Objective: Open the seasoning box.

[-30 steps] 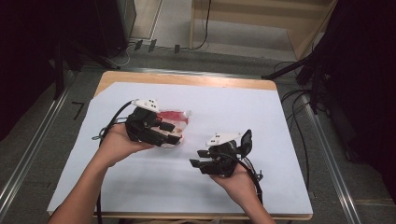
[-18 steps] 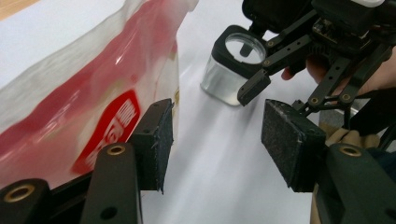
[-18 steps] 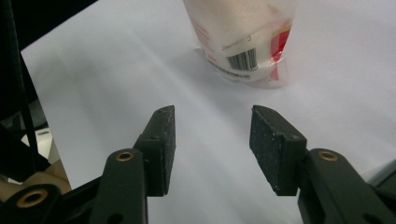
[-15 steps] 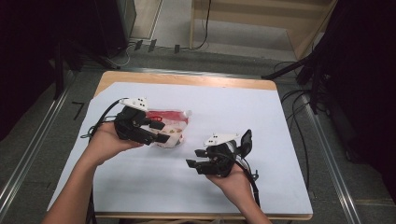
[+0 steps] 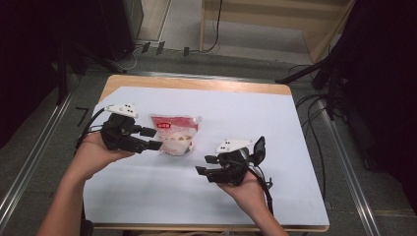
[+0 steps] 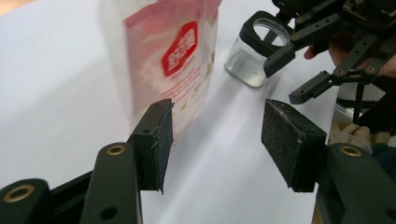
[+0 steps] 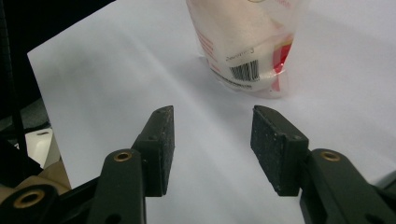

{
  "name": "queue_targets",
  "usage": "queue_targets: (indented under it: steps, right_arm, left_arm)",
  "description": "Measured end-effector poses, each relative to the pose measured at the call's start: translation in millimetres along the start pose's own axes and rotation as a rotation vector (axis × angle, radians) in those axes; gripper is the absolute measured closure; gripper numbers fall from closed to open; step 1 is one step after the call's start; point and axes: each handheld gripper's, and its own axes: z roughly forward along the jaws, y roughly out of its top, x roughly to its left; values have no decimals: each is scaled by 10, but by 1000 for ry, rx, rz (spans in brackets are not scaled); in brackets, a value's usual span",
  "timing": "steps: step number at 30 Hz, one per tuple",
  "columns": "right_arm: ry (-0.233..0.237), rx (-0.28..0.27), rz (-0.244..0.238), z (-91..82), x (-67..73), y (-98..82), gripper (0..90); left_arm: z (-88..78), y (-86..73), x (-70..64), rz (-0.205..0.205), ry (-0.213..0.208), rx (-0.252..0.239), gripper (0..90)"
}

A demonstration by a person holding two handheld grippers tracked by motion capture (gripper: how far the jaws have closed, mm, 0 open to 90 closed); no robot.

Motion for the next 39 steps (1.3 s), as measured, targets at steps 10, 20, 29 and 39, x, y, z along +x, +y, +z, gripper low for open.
queue_targets:
  steps: [10,20,29,39]
  right_arm:
    - [12,12,-10,51,26,4,504]
    - [11,21,-9,105,37,-34,502]
    - [13,30,-9,161,68,-70,494]
    - [23,39,-11,242,86,-85,489]
  left_arm:
    - [3,-87,171,-32,72,-20,419]
    - [257,-6,313,-26,43,-32,410]
    - [533,-4,336,-18,11,1,430]
    - [655,-19,336,-17,32,-37,590]
